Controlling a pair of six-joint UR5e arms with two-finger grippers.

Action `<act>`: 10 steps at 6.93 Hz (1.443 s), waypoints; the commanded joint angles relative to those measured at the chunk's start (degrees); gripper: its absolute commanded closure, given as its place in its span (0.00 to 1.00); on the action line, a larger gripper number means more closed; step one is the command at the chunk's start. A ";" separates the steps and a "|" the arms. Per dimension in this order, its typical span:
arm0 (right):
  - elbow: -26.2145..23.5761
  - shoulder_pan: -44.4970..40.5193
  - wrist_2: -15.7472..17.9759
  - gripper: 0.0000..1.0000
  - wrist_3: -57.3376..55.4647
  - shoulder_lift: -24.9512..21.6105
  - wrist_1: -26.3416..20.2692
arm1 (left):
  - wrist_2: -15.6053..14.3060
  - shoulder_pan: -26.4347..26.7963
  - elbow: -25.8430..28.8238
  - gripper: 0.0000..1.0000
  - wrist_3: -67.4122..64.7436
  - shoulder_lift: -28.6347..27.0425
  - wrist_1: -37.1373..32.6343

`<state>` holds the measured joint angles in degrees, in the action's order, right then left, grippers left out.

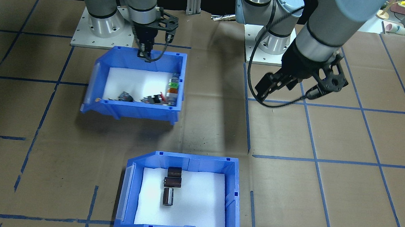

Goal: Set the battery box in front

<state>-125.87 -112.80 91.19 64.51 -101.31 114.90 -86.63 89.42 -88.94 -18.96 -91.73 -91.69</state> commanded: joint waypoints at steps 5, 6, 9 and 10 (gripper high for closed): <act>0.01 -7.87 -0.05 0.98 -6.03 5.69 9.72 | -2.84 -0.12 0.09 0.00 29.68 9.91 -4.47; 0.01 -7.87 -0.05 0.98 -5.98 5.69 9.64 | -5.19 -0.12 0.17 0.00 29.68 9.12 -3.85; -0.08 -7.87 0.47 0.95 -6.77 5.78 9.46 | -5.04 -0.39 -1.75 0.00 30.47 9.38 -1.84; -0.08 -7.87 -0.13 0.43 -6.85 5.86 9.46 | -5.04 -0.39 -3.15 0.00 30.64 9.47 1.22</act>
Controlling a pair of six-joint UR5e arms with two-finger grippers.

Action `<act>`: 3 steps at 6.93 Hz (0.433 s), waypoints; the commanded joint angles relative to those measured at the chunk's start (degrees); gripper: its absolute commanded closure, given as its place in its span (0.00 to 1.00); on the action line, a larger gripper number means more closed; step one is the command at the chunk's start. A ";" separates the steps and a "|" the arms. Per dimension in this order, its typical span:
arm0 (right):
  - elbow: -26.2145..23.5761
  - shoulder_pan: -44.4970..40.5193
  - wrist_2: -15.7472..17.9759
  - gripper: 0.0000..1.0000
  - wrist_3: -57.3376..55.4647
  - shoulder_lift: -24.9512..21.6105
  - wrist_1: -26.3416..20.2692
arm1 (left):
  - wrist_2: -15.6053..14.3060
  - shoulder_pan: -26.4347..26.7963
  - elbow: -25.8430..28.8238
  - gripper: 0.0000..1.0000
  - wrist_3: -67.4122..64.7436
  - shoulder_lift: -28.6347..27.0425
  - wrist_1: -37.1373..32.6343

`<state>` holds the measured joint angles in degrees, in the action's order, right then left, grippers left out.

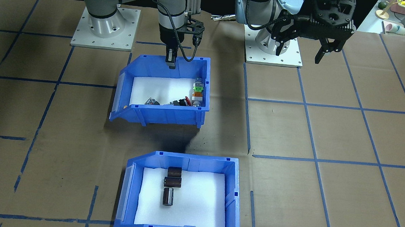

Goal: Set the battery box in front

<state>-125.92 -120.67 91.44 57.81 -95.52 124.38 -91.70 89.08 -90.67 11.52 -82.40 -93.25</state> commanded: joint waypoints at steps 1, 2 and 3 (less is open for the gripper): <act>-0.03 0.09 -0.39 0.00 -0.07 0.94 -0.28 | 0.03 -0.05 -3.00 0.00 -0.09 0.57 6.46; 0.66 0.26 -0.39 0.00 -0.07 1.13 -0.10 | 0.03 -0.05 -5.02 0.00 -0.18 1.44 7.46; 2.06 1.31 -0.04 0.00 0.02 0.61 -0.89 | 0.03 -0.05 -5.74 0.00 -0.19 1.89 7.47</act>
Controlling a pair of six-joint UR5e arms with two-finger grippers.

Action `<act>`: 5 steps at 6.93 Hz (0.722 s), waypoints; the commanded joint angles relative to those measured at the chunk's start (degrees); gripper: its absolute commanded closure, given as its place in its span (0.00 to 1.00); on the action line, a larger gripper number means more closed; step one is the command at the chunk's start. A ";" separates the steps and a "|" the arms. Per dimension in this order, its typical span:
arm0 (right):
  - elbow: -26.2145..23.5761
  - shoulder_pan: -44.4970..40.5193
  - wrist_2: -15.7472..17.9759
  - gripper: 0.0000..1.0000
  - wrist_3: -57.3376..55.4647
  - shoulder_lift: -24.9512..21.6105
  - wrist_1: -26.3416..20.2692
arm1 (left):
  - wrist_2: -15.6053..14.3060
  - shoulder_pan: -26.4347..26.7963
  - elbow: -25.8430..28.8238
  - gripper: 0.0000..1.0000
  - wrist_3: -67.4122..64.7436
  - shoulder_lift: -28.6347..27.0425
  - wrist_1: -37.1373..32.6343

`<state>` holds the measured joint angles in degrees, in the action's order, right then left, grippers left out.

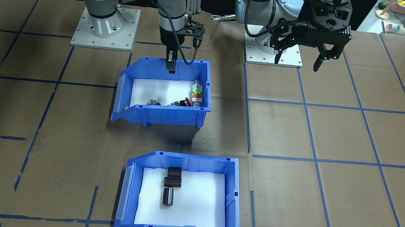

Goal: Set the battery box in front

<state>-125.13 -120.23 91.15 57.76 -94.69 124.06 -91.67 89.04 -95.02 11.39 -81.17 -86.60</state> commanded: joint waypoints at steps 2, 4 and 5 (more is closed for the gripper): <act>8.80 1.48 -0.01 0.00 -0.10 -0.41 -9.82 | 0.00 0.00 -1.84 0.00 -0.49 1.10 0.82; 16.64 7.07 -0.01 0.00 -1.24 -0.32 -18.74 | 0.35 0.08 -1.93 0.00 -1.10 1.11 0.82; 18.85 12.68 -0.10 0.00 -2.64 -0.41 -18.59 | 0.35 0.00 -1.93 0.00 -1.11 1.11 0.82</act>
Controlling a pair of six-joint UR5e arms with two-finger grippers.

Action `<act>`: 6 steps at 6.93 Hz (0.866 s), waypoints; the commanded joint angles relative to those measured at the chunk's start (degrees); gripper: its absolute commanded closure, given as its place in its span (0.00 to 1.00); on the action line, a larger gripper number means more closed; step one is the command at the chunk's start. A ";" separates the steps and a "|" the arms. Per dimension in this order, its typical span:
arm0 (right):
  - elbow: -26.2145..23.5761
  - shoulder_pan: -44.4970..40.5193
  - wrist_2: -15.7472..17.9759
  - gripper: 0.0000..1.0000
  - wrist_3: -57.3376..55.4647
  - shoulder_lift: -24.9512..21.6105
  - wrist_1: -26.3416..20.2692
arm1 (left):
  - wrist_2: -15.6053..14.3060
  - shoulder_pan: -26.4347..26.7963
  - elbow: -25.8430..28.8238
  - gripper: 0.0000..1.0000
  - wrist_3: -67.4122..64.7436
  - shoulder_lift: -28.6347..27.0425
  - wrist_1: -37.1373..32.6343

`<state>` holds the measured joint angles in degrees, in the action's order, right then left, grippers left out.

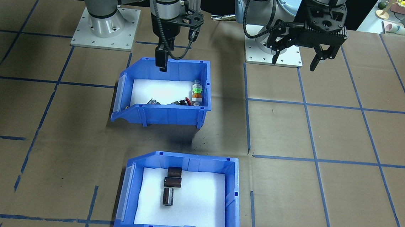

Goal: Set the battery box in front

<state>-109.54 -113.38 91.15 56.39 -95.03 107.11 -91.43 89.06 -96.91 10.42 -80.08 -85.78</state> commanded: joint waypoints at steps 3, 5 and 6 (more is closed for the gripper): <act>11.16 18.25 -0.09 0.00 -29.49 0.46 -1.82 | 0.20 0.06 0.05 0.00 -0.14 0.01 0.00; 13.46 19.86 -0.09 0.00 -46.20 2.03 -1.38 | 0.11 -0.03 1.45 0.00 -0.32 -0.25 -0.96; 15.47 19.86 0.78 0.00 -49.85 4.66 -1.64 | 0.11 -0.12 1.72 0.00 -1.97 -0.42 -2.01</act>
<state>-96.23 -93.91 91.26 13.41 -92.89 105.60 -91.29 89.04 -95.69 9.72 -80.31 -86.71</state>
